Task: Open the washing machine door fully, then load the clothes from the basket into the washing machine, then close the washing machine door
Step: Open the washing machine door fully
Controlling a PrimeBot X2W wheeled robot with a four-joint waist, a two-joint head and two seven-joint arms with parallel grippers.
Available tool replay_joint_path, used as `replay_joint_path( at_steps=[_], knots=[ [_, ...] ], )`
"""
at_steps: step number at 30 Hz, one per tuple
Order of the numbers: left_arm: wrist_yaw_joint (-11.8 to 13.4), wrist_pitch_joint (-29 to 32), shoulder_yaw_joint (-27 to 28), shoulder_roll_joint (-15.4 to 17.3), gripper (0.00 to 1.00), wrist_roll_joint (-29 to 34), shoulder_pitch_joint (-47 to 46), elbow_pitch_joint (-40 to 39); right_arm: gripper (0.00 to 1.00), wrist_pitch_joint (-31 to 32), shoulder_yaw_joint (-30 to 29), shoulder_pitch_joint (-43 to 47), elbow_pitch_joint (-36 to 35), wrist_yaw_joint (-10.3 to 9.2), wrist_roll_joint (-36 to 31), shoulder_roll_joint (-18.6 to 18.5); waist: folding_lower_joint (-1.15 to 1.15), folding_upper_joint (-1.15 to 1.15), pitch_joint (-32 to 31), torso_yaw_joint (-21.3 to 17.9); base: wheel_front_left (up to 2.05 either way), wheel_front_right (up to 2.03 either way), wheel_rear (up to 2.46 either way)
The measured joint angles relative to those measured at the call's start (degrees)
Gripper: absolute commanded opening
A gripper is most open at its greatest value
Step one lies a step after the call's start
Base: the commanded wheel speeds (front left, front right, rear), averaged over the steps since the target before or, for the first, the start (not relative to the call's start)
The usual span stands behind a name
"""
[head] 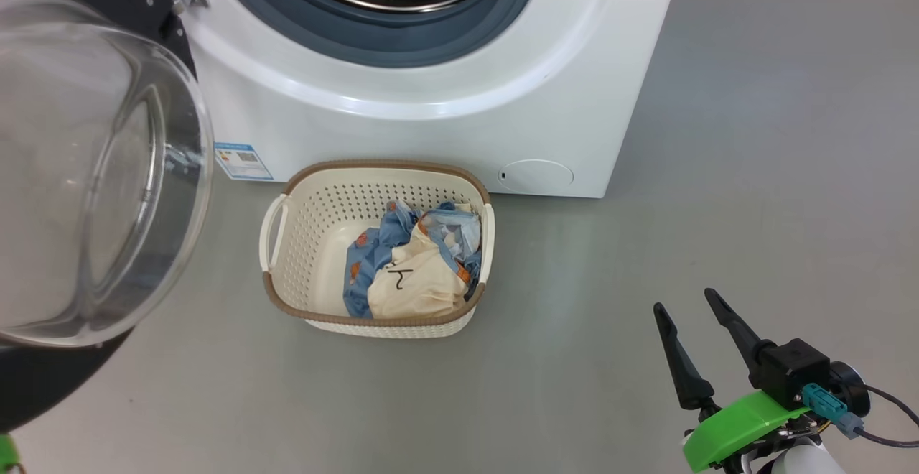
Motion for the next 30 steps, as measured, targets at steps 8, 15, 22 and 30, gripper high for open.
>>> replay_joint_path(
  at_steps=[8,15,22,30],
  knots=[
    [-1.78,-0.07,3.99,1.41,0.0,3.11,-3.74,3.57,1.0,0.0,0.04,-1.08,-0.12,0.0,0.07,-0.18,0.0,0.0,1.13,-0.19,0.0,0.0,0.0],
    [-3.15,-0.07,5.17,3.34,0.0,6.13,-5.6,6.89,1.0,0.0,0.13,-1.3,-0.07,0.0,0.07,-0.65,0.0,0.0,1.5,-0.42,0.0,0.0,0.0],
    [-3.74,-0.05,6.82,4.31,0.0,7.83,-6.95,8.96,1.0,0.0,0.3,-1.48,0.18,0.0,0.1,-0.69,0.0,0.0,1.34,-0.84,0.0,0.0,0.0],
    [-5.69,-0.05,7.24,4.49,0.0,9.61,-7.15,8.91,1.0,0.0,0.21,-1.94,0.3,0.0,0.57,-0.65,0.0,0.0,0.54,-0.83,0.0,0.0,0.0]
  ],
)
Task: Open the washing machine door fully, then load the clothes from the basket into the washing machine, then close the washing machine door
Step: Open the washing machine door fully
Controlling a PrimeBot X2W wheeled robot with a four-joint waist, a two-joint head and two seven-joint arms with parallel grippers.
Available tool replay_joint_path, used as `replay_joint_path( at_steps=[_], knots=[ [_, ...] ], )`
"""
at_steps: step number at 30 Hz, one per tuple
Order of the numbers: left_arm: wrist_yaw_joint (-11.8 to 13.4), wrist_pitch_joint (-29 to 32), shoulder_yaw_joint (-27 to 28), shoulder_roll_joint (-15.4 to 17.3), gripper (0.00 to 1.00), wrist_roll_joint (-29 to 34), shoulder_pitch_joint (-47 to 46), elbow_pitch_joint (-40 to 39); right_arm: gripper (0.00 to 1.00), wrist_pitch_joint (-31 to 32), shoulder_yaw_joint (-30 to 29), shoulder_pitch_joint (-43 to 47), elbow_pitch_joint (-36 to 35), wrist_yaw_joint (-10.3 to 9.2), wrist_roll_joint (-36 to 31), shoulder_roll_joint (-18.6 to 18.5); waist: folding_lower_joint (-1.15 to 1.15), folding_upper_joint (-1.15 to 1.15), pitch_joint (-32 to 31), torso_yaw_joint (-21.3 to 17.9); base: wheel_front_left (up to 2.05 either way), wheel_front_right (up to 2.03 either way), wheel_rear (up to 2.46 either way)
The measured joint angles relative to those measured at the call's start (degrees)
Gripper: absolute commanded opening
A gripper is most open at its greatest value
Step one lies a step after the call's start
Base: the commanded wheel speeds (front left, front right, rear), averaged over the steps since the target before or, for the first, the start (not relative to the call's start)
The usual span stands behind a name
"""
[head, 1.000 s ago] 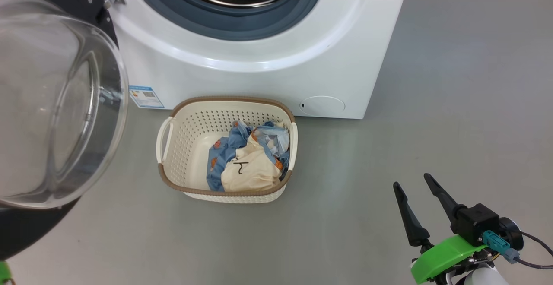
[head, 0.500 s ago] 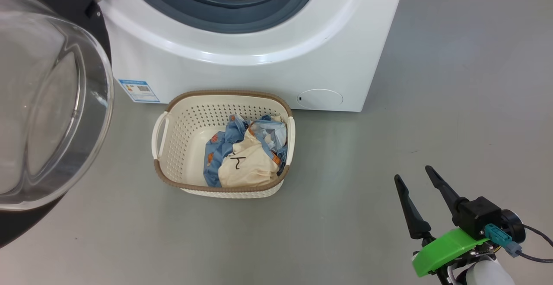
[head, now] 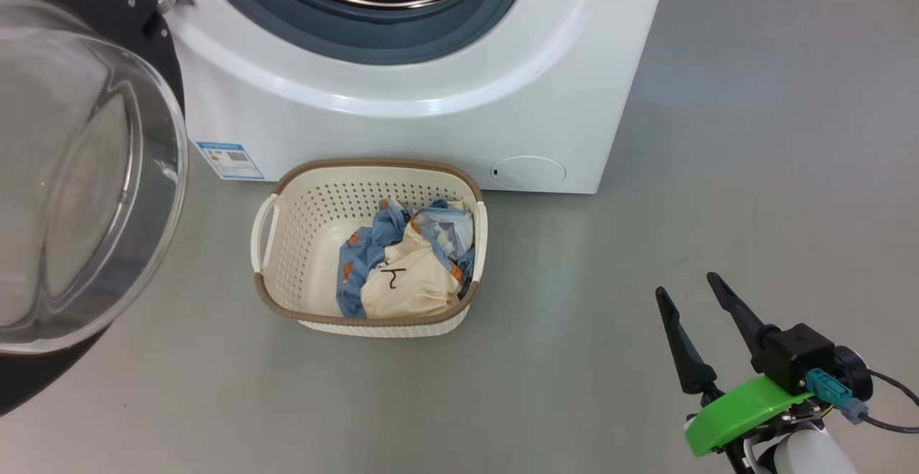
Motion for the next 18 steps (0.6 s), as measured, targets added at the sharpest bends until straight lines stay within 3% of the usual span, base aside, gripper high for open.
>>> replay_joint_path(
  at_steps=[9,18],
  knots=[
    [-2.0,-0.01,-0.55,-2.61,0.0,0.41,0.7,-4.91,1.0,0.0,-0.41,0.04,0.27,0.0,0.1,0.6,0.0,0.0,-1.21,0.48,0.0,0.0,0.0],
    [-2.5,-0.01,-6.04,-6.52,0.0,0.35,5.63,-12.52,1.0,0.0,-0.44,0.09,0.3,0.0,0.1,0.96,-0.01,0.0,-2.14,0.38,0.0,0.0,0.0]
  ],
)
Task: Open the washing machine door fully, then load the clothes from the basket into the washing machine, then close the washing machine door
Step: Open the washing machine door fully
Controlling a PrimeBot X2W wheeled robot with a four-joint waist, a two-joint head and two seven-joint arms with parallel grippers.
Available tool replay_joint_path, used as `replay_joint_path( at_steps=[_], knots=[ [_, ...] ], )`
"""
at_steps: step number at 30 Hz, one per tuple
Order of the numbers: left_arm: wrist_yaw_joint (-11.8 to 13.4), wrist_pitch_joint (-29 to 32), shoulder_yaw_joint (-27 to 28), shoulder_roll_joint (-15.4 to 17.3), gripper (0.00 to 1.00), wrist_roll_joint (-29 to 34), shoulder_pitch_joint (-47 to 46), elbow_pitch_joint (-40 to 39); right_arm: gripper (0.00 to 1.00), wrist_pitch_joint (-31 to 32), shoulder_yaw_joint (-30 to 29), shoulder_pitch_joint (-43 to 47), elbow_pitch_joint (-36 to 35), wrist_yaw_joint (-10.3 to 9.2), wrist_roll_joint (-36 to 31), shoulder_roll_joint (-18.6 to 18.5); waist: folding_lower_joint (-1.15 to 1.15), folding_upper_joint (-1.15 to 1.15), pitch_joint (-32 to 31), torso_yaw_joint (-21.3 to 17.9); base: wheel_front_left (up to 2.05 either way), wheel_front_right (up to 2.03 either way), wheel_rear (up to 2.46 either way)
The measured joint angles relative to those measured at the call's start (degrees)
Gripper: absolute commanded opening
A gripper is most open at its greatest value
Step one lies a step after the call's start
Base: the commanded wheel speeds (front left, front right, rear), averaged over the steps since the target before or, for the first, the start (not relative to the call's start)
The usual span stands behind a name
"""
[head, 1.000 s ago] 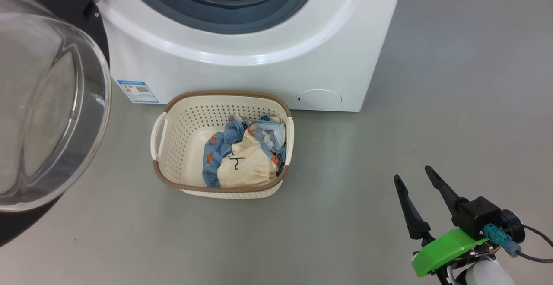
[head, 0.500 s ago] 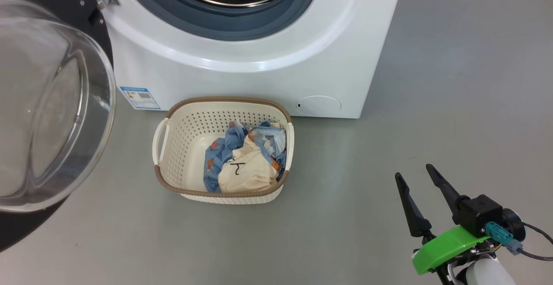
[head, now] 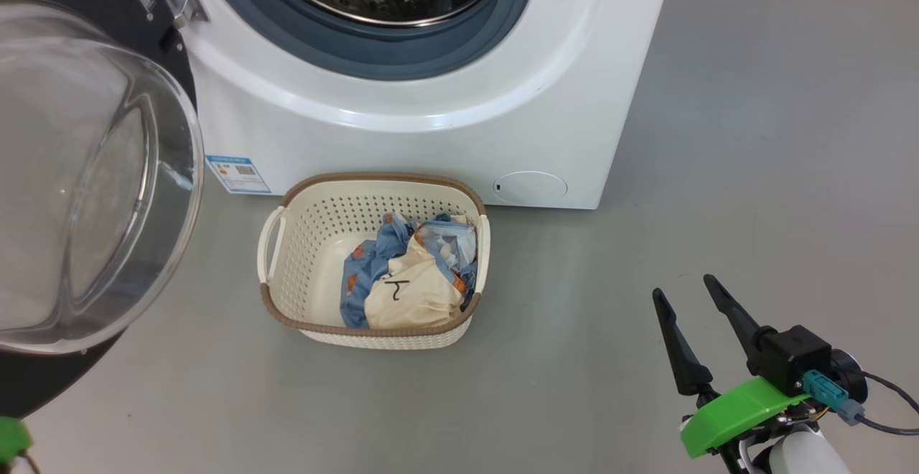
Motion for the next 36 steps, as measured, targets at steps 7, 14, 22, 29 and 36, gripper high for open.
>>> replay_joint_path(
  at_steps=[7,14,22,29,36],
  knots=[
    [0.31,0.0,-7.53,-0.56,0.0,-2.27,4.56,-4.94,1.0,0.0,-0.03,0.05,0.02,0.0,0.01,0.09,0.0,0.0,-0.65,-0.52,0.0,0.0,0.0],
    [4.99,0.0,-17.64,-0.53,0.55,-5.02,9.88,-10.06,1.0,0.0,-0.02,0.15,0.05,0.0,0.25,0.3,0.0,0.0,-1.51,-1.23,0.0,0.0,0.0],
    [7.21,0.0,-23.79,-0.35,1.0,-5.12,13.53,-14.47,1.0,0.0,0.05,1.3,-0.12,0.0,0.31,0.69,0.0,0.0,-2.67,-2.81,0.0,0.0,0.0],
    [8.17,0.0,-27.53,-0.21,1.0,-4.38,16.15,-15.73,1.0,0.0,0.31,1.3,-1.13,0.0,0.3,0.98,0.0,0.0,-3.53,-5.06,0.0,0.0,0.0],
    [7.98,0.0,-29.63,0.03,1.0,-3.86,17.46,-15.52,1.0,0.0,0.15,1.48,-2.41,0.0,-0.18,1.63,0.0,0.0,-4.37,-7.66,0.0,0.0,0.0]
  ],
)
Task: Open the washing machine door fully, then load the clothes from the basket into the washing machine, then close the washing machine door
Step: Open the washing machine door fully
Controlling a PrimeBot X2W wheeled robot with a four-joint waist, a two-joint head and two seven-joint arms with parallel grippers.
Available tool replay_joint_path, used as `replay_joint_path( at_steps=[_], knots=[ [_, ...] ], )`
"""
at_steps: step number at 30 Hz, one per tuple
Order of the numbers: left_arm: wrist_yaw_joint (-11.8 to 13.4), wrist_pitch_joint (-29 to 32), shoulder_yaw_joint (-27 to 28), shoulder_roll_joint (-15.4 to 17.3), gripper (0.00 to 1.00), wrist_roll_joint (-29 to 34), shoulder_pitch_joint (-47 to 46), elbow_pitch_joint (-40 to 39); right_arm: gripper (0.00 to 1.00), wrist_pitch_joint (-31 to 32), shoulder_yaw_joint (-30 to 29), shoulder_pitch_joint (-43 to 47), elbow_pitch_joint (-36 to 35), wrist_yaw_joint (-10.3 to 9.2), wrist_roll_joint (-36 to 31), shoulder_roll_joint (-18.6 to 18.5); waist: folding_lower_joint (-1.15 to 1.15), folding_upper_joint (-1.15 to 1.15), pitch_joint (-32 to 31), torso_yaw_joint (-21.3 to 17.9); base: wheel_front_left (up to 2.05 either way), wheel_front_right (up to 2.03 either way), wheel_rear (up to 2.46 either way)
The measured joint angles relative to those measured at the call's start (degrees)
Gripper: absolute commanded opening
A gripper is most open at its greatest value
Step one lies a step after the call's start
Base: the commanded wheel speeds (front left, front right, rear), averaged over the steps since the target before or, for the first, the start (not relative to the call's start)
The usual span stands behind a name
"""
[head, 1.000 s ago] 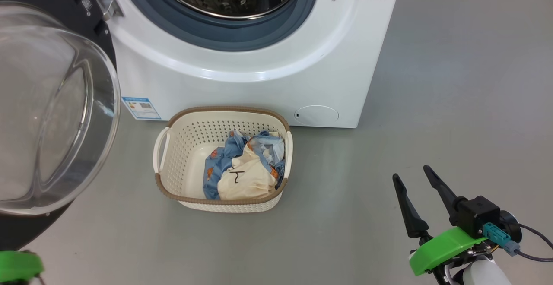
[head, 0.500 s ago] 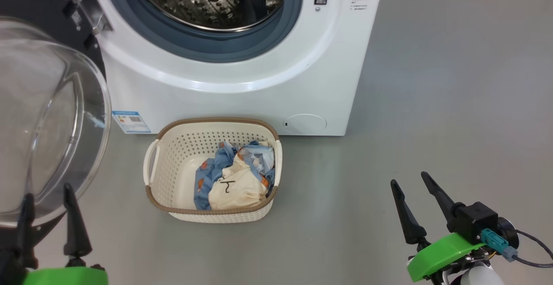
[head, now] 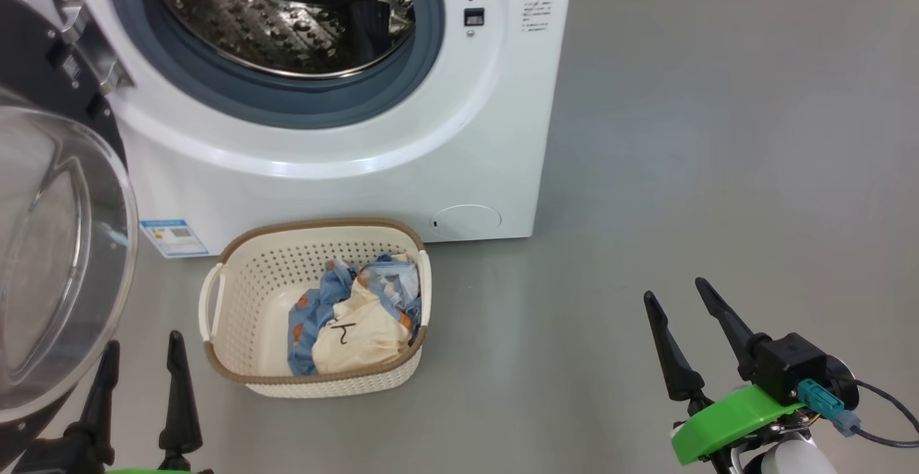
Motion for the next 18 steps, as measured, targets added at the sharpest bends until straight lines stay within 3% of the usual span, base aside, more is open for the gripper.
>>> replay_joint_path(
  at_steps=[15,18],
  knots=[
    [-1.29,0.01,-1.75,0.33,1.0,-0.05,3.5,0.63,1.0,0.0,-1.12,2.16,-2.08,0.0,-0.49,0.18,0.0,0.0,-2.46,-2.68,0.0,0.0,0.0],
    [-2.48,0.01,-2.24,0.48,1.0,0.02,4.17,0.71,1.0,0.0,-1.12,2.72,-2.36,0.0,-0.62,0.25,0.0,0.0,-2.81,-2.63,0.0,0.0,0.0]
  ],
)
